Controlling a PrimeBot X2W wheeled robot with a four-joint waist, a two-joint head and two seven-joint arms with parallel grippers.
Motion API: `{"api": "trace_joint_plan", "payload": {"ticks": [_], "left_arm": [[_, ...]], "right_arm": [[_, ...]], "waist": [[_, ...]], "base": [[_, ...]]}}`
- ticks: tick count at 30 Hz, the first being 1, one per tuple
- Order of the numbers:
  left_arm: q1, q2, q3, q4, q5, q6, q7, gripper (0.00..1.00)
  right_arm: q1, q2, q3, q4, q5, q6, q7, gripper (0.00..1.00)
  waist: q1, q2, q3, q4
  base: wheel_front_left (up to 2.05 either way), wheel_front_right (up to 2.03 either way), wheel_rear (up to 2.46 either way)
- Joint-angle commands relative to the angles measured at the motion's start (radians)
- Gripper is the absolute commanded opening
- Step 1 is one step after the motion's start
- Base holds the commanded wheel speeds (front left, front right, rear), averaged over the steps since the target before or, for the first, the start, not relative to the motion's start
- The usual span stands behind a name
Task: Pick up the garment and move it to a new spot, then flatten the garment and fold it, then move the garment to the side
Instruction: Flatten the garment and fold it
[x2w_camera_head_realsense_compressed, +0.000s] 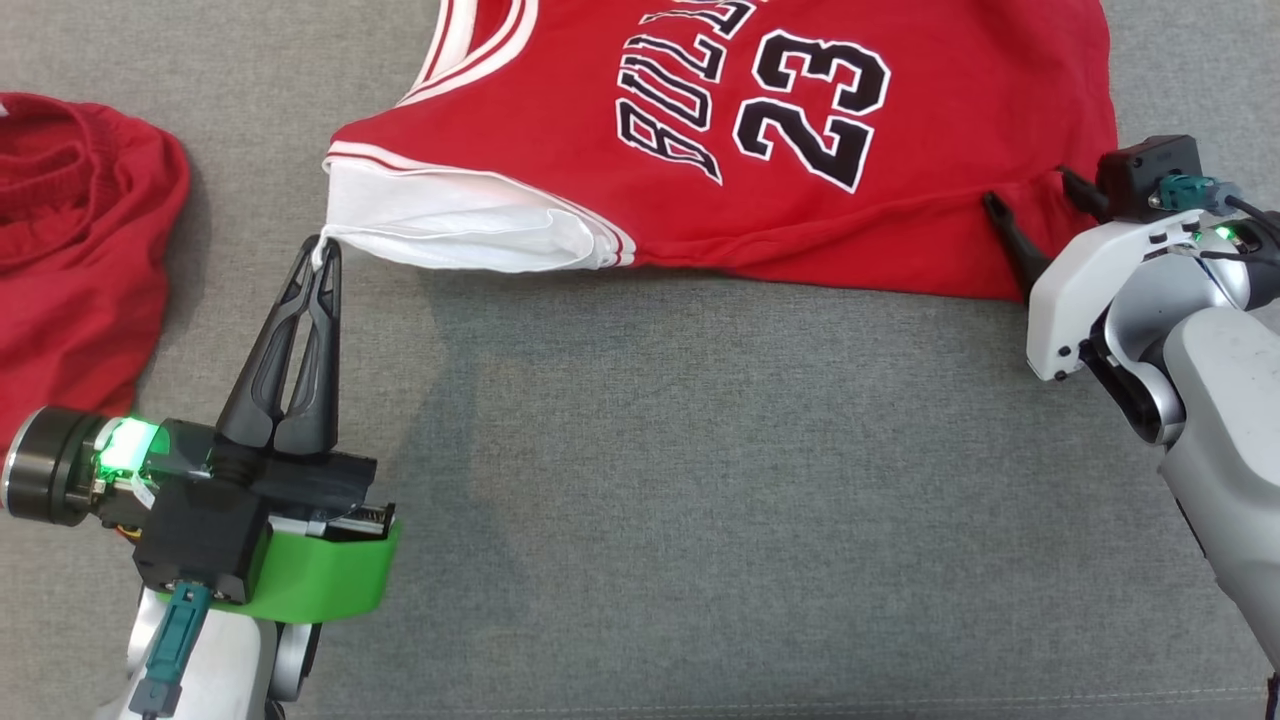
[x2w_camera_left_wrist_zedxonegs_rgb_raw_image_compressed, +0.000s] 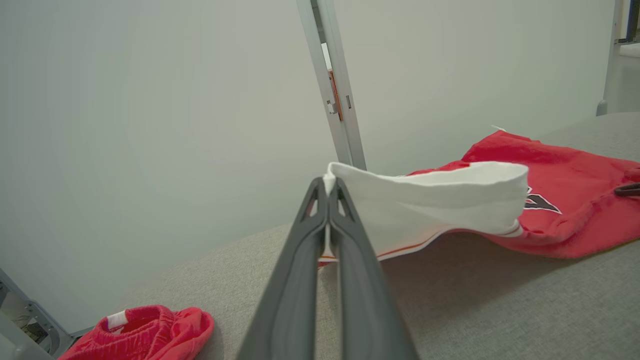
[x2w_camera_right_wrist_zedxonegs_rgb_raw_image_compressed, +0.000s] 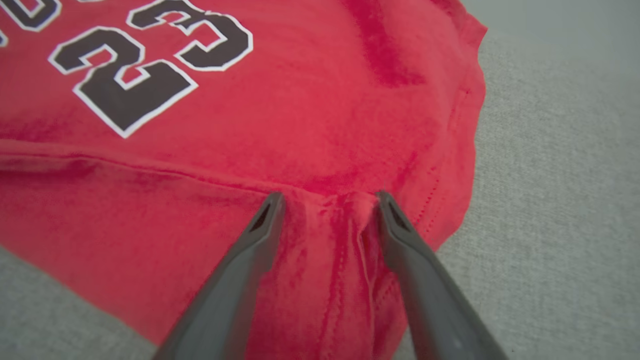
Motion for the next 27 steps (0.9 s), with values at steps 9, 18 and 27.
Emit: {"api": "trace_joint_plan", "payload": {"ticks": [9, 18, 27], "left_arm": [[-0.013, -0.017, 0.048, -0.004, 0.023, -0.032, 0.000, 0.00], [-0.160, 0.041, 0.061, 0.031, 0.043, -0.119, 0.000, 0.00], [-0.825, 0.170, -0.096, 0.321, -0.040, -0.189, 0.184, 0.00]], "right_arm": [[0.007, -0.012, -0.021, -0.049, -0.062, -0.001, -0.016, 0.00], [-0.061, -0.083, -0.164, -0.212, -0.152, -0.001, -0.060, 0.00], [-0.438, -0.138, -0.106, -0.223, -0.179, -0.001, -0.027, 0.00]], "waist": [[0.0001, -0.0001, -0.004, 0.001], [0.0001, -0.0001, -0.023, -0.007], [0.0001, -0.0001, 0.105, -0.030]], "base": [[0.00, 0.00, 0.00], [0.00, 0.00, 0.00], [0.00, 0.00, 0.00]]}}
